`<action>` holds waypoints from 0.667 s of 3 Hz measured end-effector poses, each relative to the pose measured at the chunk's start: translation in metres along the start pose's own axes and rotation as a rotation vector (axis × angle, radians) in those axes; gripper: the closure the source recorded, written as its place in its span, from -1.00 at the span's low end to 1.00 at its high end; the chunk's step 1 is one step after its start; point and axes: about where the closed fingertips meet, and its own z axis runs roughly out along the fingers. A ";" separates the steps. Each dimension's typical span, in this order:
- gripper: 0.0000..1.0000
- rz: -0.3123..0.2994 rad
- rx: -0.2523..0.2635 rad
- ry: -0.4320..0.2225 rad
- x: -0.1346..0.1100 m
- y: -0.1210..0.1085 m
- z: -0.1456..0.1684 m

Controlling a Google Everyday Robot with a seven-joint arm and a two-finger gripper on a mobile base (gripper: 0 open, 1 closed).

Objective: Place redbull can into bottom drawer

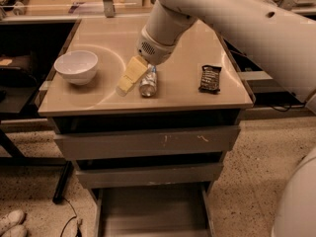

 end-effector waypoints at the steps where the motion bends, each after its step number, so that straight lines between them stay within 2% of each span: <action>1: -1.00 0.065 0.012 -0.011 0.000 -0.020 0.012; 2: -1.00 0.173 0.025 -0.006 0.002 -0.041 0.027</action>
Offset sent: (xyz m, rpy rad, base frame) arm 0.0633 -0.0241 -0.0436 0.0362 0.0925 -0.3191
